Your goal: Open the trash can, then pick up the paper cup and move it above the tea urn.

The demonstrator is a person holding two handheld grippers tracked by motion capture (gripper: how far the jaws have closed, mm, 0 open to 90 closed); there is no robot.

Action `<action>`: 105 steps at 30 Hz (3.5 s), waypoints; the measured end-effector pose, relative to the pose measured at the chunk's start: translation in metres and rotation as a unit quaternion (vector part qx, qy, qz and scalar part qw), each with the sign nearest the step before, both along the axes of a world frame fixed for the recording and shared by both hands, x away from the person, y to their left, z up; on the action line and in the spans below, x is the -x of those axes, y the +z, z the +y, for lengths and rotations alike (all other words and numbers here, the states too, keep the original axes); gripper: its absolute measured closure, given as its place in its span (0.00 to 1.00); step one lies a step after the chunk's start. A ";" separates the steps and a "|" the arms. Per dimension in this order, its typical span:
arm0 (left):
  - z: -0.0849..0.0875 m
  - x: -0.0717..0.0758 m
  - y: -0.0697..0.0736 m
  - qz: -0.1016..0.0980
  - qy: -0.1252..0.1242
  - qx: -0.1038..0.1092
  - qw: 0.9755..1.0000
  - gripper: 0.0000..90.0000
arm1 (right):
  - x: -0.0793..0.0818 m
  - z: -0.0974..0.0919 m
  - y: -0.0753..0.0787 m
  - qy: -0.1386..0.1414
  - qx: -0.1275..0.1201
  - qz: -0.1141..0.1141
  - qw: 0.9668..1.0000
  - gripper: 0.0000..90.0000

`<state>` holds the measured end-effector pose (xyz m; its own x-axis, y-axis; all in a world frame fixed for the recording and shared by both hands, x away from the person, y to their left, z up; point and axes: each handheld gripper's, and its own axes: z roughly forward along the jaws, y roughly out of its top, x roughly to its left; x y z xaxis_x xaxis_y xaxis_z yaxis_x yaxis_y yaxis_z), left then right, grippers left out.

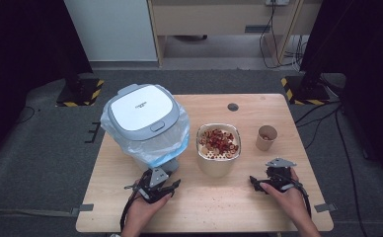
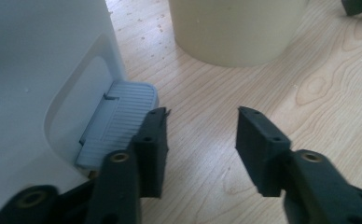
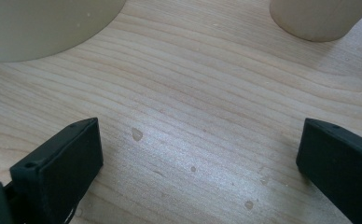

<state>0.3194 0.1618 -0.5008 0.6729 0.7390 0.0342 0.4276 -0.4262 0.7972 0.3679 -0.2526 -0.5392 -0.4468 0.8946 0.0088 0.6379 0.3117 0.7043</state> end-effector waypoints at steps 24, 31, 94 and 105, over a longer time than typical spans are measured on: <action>-0.007 -0.011 -0.001 -0.030 0.025 -0.034 0.999 0.99 | 0.001 0.000 0.000 0.004 0.000 0.000 1.000 0.01; -0.014 -0.026 -0.011 -0.043 0.038 -0.057 0.997 0.99 | 0.001 -0.001 0.000 0.004 0.001 -0.001 1.000 0.01; -0.007 -0.034 -0.028 -0.019 0.084 -0.042 0.995 0.99 | 0.003 -0.001 0.005 0.025 -0.002 0.007 1.000 0.06; -0.008 -0.034 -0.028 -0.017 0.085 -0.041 0.995 0.99 | 0.004 -0.005 0.010 0.025 -0.009 -0.012 1.000 0.06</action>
<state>0.3536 0.1543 -0.5284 0.5352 0.8362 0.1195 0.4723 -0.4135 0.7784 0.3636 -0.2577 -0.5290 -0.4921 0.8704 0.0132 0.6041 0.3305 0.7252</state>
